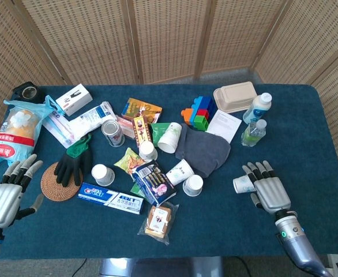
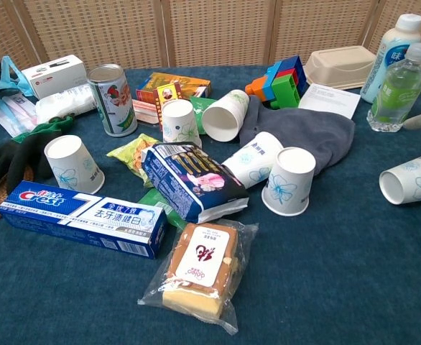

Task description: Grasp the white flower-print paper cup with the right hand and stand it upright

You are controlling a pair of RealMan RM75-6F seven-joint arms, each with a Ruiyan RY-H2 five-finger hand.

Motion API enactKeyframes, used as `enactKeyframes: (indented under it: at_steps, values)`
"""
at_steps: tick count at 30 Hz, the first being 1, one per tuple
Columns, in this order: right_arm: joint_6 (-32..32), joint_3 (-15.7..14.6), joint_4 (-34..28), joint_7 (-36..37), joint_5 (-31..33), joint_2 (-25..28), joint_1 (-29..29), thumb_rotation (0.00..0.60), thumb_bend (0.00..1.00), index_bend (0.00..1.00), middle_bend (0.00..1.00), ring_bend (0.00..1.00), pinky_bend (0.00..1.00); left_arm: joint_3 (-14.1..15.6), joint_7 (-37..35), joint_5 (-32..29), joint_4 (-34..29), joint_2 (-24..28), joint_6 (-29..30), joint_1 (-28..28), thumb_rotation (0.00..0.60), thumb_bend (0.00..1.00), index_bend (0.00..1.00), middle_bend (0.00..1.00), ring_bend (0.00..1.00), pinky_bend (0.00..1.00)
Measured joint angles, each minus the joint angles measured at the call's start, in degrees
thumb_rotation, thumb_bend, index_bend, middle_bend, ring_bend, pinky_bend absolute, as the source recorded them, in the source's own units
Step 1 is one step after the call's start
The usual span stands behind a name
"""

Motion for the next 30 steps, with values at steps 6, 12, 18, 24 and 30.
enactKeyframes:
  at_steps: [6,12,18,24,30]
  values:
    - [-0.5,-0.1,-0.4,-5.8,3.3,-1.7,1.0,0.600,0.45,0.01,0.00,0.00,0.00,0.0,-0.5,-0.1,0.5,-0.1,0.0,0.0,0.600,0.47,0.06,0.03,0.00,0.00]
    - [-1.1,-0.1,0.5,-7.7,4.5,-2.5,1.7,0.600,0.46,0.01,0.00,0.00,0.00,0.1,-0.8,-0.1,0.7,-0.2,0.0,0.0,0.600,0.47,0.06,0.03,0.00,0.00]
    - [-0.9,-0.3,1.5,-11.0,5.5,-3.4,2.2,0.599,0.45,0.01,0.00,0.00,0.00,0.1,-0.9,-0.2,0.9,-0.3,-0.2,-0.1,0.600,0.47,0.06,0.03,0.00,0.00]
    - [-0.7,-0.5,2.8,-13.7,6.8,-4.7,2.6,0.600,0.46,0.02,0.00,0.00,0.00,0.1,-1.2,-0.4,1.2,-0.4,-0.2,-0.1,0.600,0.47,0.06,0.03,0.00,0.00]
    - [-1.1,-1.0,3.5,-16.1,8.0,-6.0,3.2,0.599,0.46,0.02,0.00,0.00,0.00,0.2,-1.4,-0.4,1.4,-0.4,-0.2,0.0,0.600,0.47,0.06,0.03,0.00,0.00]
